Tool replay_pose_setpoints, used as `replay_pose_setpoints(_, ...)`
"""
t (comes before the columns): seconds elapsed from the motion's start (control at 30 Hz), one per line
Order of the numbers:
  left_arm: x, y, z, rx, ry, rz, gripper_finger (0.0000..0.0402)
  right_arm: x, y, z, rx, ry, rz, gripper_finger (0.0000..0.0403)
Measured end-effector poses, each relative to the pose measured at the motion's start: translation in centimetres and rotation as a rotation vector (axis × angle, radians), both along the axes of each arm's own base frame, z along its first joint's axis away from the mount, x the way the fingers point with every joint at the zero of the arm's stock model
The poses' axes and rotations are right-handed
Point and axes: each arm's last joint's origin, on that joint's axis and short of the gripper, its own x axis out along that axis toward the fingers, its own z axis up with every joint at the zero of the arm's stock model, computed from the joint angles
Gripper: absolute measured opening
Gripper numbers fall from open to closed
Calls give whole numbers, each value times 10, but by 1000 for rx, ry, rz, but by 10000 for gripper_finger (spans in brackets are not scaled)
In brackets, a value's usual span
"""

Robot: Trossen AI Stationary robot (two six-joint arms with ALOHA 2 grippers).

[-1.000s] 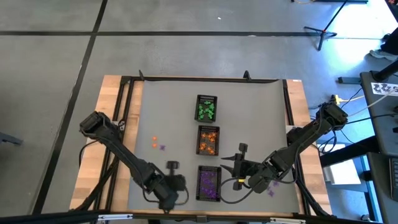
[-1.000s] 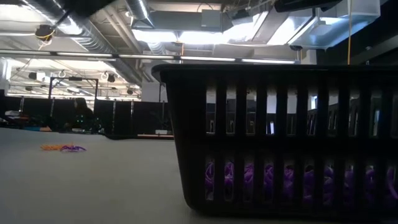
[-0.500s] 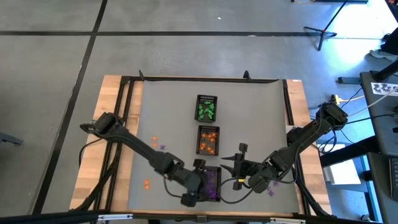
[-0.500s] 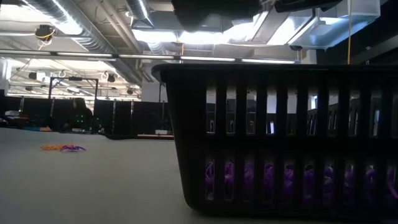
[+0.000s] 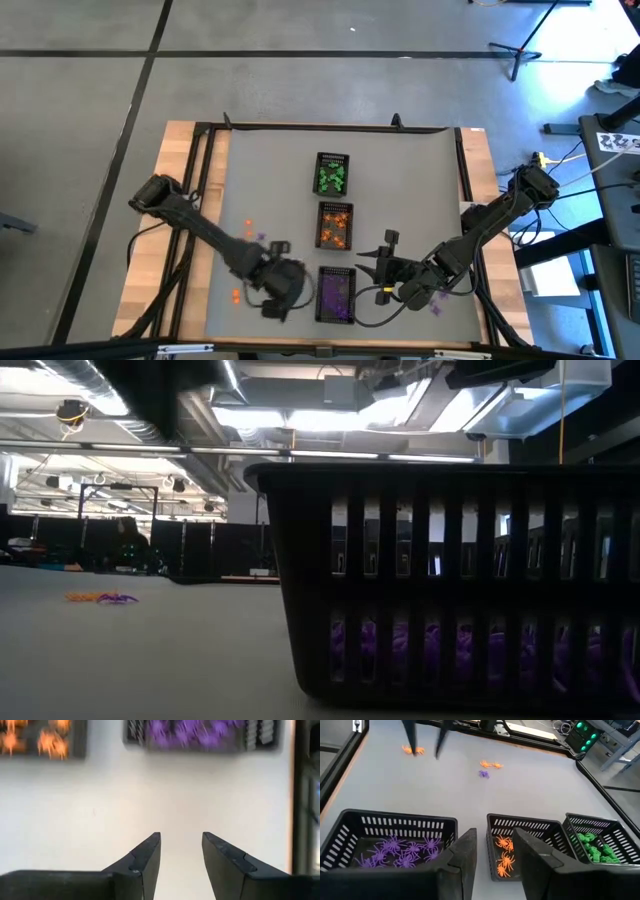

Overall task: Sort Halloween decoration
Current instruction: Put the orange spider toy into the middle black bin

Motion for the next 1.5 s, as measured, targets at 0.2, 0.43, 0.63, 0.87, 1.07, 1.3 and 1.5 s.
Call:
replay_pose_setpoints(0.2,-45,-43,8,-14,16,41,136,0,0,0,-1,2,0,124)
replay_pose_setpoints(0.43,-90,-70,-16,-13,98,178,136,1,0,1,8,-10,-1,124)
replay_pose_setpoints(0.63,-109,-73,-43,-20,136,264,136,3,0,3,20,-29,-5,124)
replay_pose_setpoints(0.87,-121,-58,-79,-46,284,356,136,5,-2,2,21,-28,-13,124)
replay_pose_setpoints(1.07,-124,-42,-102,-54,342,395,136,4,-2,2,22,-25,-10,124)
replay_pose_setpoints(1.3,-109,-18,-108,-8,326,387,136,4,-2,2,21,-27,-12,124)
replay_pose_setpoints(1.5,-84,13,-108,94,253,378,136,4,-2,2,21,-27,-13,124)
